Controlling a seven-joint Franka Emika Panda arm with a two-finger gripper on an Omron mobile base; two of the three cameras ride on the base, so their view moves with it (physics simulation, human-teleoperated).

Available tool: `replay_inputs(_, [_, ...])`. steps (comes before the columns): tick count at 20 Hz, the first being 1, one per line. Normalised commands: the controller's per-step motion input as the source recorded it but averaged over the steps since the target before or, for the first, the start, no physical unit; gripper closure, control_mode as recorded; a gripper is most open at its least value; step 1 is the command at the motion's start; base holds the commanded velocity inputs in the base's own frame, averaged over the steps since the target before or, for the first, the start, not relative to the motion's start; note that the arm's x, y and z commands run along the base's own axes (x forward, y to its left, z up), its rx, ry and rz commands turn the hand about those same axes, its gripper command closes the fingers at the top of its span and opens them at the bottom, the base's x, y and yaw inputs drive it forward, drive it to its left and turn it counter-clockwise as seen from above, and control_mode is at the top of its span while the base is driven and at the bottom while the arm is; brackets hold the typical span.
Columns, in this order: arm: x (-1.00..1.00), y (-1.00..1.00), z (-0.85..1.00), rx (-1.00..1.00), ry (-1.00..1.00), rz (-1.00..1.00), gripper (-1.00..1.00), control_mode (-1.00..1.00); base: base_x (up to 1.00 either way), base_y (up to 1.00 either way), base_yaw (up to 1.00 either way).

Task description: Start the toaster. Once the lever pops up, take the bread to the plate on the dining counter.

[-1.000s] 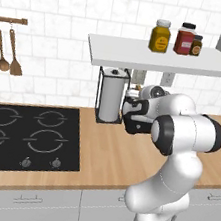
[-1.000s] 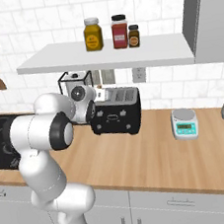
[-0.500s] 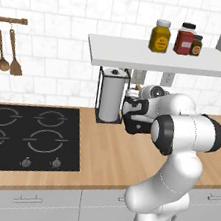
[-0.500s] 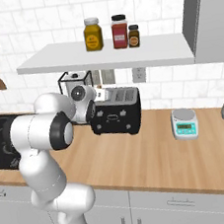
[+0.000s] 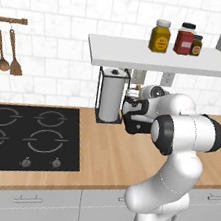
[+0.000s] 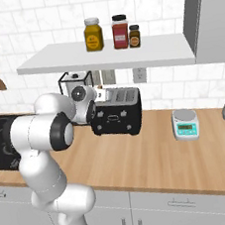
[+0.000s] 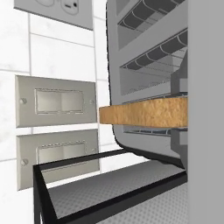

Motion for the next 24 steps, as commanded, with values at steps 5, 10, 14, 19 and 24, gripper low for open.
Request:
replay_inputs(5, [0.00,0.00,0.00,0.00,0.00,0.00,1.00,-1.00,0.00,0.00,0.00])
replay_inputs(10, [0.00,0.00,0.00,0.00,0.00,0.00,1.00,-1.00,0.00,0.00,0.00])
replay_inputs(14, [0.00,0.00,0.00,0.00,0.00,0.00,1.00,-1.00,0.00,0.00,0.00])
replay_inputs(19, [-0.18,0.00,0.05,0.00,-0.24,0.00,1.00,-1.00,0.00,0.00,0.00])
replay_inputs(24, [-0.08,0.00,0.57,0.00,-0.17,0.00,1.00,-1.00,0.00,0.00,0.00])
